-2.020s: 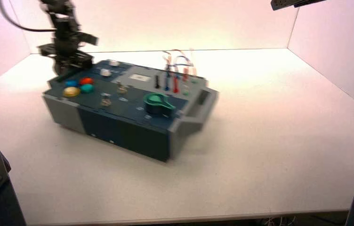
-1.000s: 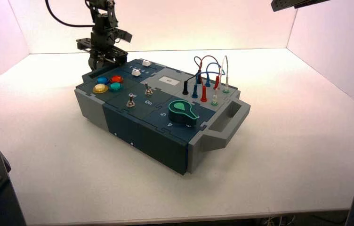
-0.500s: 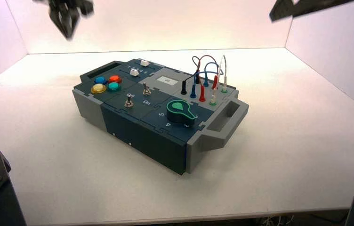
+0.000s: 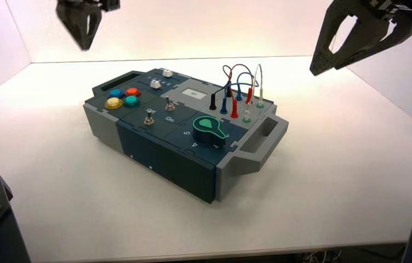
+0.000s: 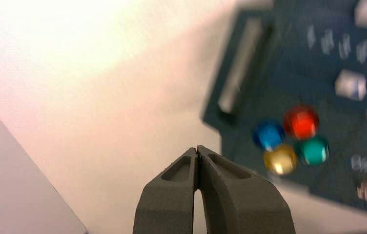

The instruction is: Flip the bottom switch off with the right gripper.

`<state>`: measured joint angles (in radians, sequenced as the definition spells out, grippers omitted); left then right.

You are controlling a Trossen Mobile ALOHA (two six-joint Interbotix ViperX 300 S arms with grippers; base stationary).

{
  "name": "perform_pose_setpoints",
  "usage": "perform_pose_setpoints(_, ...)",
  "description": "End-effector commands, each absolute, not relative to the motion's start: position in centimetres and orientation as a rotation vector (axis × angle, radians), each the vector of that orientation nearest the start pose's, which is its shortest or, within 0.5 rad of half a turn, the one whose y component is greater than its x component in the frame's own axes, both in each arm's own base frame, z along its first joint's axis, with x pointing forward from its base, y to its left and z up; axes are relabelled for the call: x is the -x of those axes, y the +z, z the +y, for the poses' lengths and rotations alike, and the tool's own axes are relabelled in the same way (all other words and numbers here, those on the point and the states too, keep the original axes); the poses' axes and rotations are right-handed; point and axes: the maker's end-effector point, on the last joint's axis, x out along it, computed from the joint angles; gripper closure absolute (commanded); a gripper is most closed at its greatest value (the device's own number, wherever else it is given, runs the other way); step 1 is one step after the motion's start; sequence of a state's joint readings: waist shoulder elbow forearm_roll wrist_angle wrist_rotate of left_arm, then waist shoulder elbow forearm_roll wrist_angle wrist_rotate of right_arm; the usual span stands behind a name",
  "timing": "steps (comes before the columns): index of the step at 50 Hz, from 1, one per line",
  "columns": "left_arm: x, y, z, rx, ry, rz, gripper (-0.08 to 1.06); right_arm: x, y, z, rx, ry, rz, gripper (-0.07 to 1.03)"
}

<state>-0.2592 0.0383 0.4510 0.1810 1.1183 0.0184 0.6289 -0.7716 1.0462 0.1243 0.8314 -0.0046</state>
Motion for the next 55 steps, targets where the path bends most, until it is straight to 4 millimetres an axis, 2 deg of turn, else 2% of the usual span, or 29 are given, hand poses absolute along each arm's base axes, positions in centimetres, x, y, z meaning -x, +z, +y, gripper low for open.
perform_pose_setpoints(1, -30.2, 12.0, -6.2, -0.433, -0.166, 1.556, 1.0, -15.9, 15.9, 13.9, 0.212, 0.614, 1.087, 0.23)
perform_pose_setpoints(12, -26.6, 12.1, -6.9, -0.475, -0.197, 1.571, 1.0, -16.4, 16.5, 14.3, 0.219, 0.618, 1.089, 0.23)
perform_pose_setpoints(20, -23.8, 12.5, -8.0, -0.508, -0.24, 1.552, 1.0, -16.8, 16.5, 14.5, 0.218, 0.617, 1.088, 0.23)
perform_pose_setpoints(27, -21.7, 13.2, -9.6, -0.447, -0.298, 1.51, 1.0, -17.6, 16.5, 15.0, 0.198, 0.613, 1.048, 0.23)
perform_pose_setpoints(31, -20.8, 13.6, -10.5, -0.392, -0.338, 1.485, 0.99, -17.9, 16.4, 15.1, 0.174, 0.602, 1.03, 0.23)
perform_pose_setpoints(41, -18.8, 13.8, -12.2, -0.216, -0.414, 1.441, 0.79, -18.4, 15.5, 15.6, 0.145, 0.587, 1.058, 0.23)
perform_pose_setpoints(55, -17.4, 12.3, -12.7, -0.144, -0.433, 1.443, 0.76, -18.5, 14.1, 15.8, 0.15, 0.577, 1.104, 0.23)
